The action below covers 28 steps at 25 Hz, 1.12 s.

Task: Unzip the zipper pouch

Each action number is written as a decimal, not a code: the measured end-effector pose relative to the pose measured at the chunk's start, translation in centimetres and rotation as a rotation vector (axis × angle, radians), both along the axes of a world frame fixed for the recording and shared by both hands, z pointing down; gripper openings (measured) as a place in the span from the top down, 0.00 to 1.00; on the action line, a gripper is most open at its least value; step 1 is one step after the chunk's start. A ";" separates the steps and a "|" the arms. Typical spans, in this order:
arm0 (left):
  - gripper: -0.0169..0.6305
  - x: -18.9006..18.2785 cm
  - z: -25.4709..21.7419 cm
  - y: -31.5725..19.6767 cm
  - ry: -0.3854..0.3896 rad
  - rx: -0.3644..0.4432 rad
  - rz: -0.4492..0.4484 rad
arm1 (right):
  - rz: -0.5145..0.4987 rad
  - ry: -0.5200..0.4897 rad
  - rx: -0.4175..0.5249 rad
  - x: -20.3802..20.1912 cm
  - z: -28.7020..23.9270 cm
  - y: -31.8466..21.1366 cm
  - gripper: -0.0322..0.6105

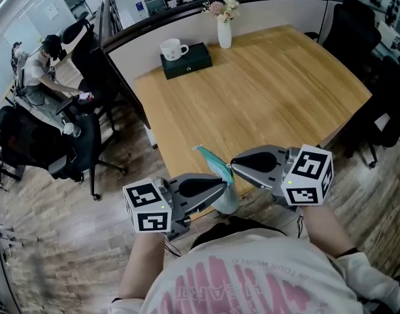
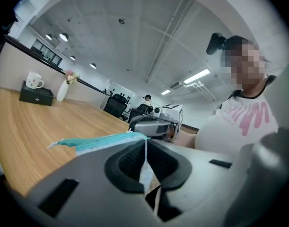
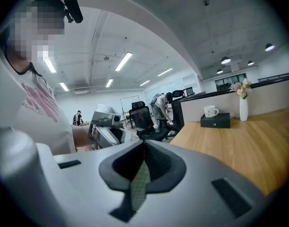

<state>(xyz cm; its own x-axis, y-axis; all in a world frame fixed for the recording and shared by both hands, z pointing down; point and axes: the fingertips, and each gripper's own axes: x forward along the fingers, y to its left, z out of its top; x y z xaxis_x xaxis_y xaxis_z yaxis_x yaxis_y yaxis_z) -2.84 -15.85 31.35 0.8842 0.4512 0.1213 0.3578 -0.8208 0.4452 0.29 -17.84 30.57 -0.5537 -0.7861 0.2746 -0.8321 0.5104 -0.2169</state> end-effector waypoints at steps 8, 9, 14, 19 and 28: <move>0.95 0.5 -0.1 0.8 0.000 0.010 0.033 | 0.052 0.006 -0.019 1.3 0.5 0.0 0.95; 0.95 0.5 -0.1 0.9 -0.001 0.014 0.038 | 0.062 0.009 -0.021 1.5 0.6 0.0 0.95; 0.95 0.6 0.1 1.0 -0.003 0.020 0.051 | 0.112 -0.003 -0.021 2.5 0.9 -0.3 0.95; 0.95 0.8 0.0 0.5 -0.005 0.014 0.037 | 0.173 -0.024 -0.022 4.1 1.1 -0.8 0.95; 0.95 0.6 0.4 0.0 -0.008 0.002 0.028 | 0.237 -0.028 -0.034 5.7 1.8 -1.3 0.95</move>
